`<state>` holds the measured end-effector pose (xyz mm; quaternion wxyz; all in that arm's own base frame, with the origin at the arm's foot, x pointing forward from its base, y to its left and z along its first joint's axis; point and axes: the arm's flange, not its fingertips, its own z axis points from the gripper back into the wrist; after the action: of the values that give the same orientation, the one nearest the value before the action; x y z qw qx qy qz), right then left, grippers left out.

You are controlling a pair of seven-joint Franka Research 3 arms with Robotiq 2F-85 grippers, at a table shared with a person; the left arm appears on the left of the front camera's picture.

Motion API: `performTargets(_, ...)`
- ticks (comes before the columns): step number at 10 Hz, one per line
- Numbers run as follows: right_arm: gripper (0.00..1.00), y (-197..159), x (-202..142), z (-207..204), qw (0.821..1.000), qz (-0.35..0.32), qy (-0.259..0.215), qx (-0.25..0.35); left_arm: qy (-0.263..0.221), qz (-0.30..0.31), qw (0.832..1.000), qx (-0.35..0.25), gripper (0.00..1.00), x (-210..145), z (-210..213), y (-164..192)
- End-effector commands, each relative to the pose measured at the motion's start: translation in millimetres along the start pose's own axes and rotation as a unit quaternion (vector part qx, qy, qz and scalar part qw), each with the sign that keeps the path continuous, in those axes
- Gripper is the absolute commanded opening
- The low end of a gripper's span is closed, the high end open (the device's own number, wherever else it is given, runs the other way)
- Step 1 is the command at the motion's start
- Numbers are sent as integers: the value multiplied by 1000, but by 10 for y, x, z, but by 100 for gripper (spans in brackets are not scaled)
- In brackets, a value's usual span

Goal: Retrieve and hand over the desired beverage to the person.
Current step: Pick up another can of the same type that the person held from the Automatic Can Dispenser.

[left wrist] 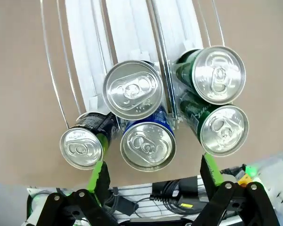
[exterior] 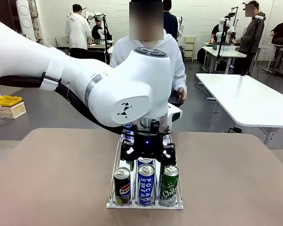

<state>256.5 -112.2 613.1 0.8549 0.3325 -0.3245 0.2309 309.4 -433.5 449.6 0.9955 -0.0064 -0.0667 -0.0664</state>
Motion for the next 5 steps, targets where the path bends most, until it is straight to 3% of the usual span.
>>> performTargets(1, 100, -3, 2, -16, 1000, 7, -9, 13, 13, -25, 1000, -3, 100, -14, -4, 61)
performTargets(5, 100, -3, 2, -16, 1000, 7, -9, 13, 14, -16, 1000, 6, 100, 92, -95, 89)
